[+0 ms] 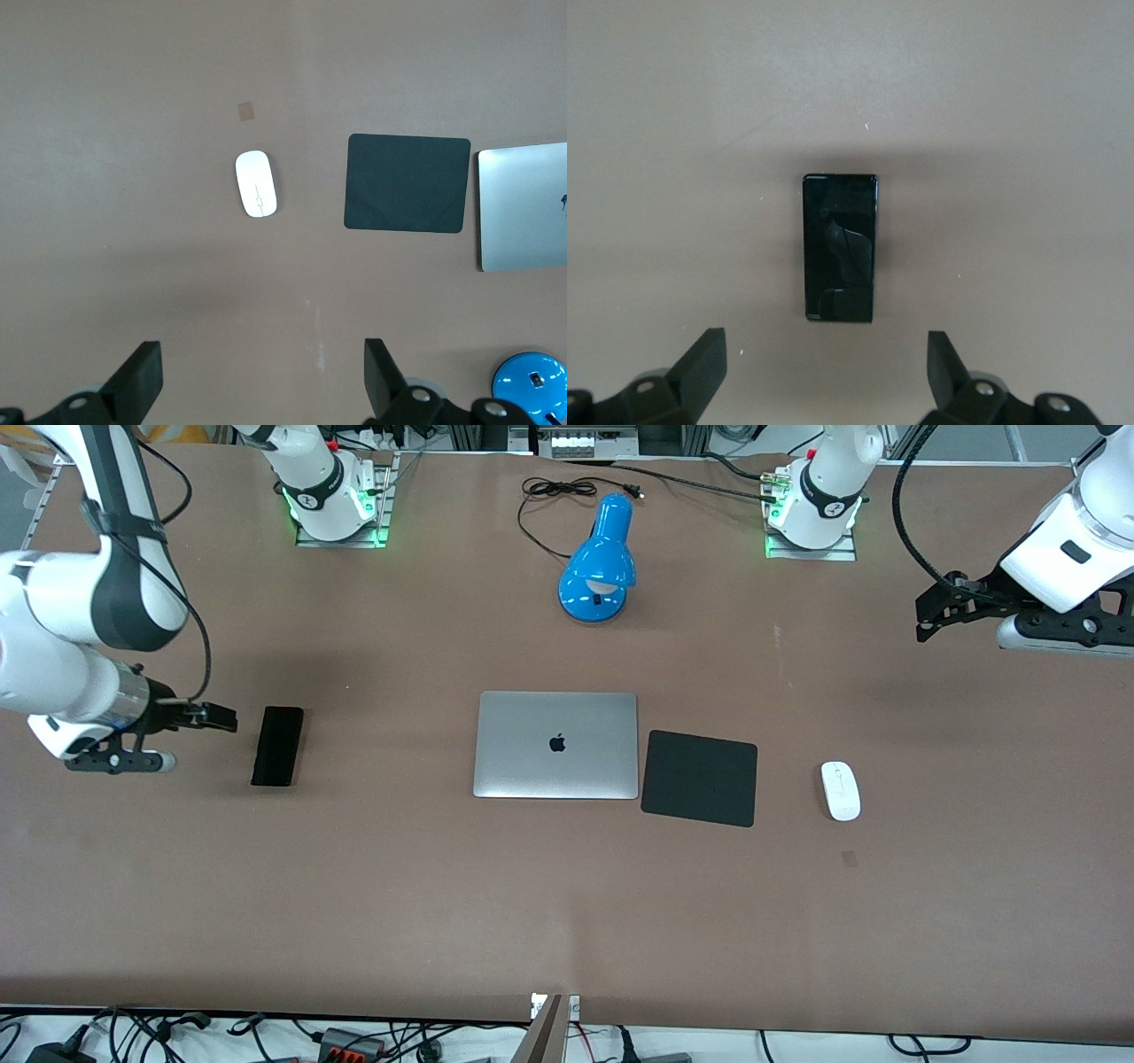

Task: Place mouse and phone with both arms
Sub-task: 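Move the right gripper down over the black phone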

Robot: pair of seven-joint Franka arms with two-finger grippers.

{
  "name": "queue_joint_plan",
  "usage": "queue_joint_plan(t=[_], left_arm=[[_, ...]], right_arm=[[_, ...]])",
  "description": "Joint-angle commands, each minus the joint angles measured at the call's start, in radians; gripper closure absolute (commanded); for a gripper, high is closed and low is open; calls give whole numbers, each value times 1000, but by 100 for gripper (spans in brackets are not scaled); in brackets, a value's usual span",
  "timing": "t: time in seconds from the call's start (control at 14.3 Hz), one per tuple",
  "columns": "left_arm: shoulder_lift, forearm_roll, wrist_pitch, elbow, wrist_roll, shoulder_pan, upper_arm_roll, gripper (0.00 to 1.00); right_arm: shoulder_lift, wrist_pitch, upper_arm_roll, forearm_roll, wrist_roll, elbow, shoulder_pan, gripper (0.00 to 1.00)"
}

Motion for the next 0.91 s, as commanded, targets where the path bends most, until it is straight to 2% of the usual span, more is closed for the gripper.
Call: queue_joint_plan(t=[0.0, 0.21, 0.49, 0.84], left_arm=[[8, -9, -19, 22, 7, 2, -2, 0], [8, -9, -19, 22, 7, 2, -2, 0], [8, -9, -19, 22, 7, 2, -2, 0], [9, -9, -19, 22, 7, 2, -2, 0]], right_arm=[[64, 53, 7, -18, 65, -8, 3, 0], [128, 110, 7, -18, 85, -16, 0, 0], [154, 191, 7, -16, 97, -41, -6, 0], [158, 194, 7, -16, 148, -68, 3, 0]])
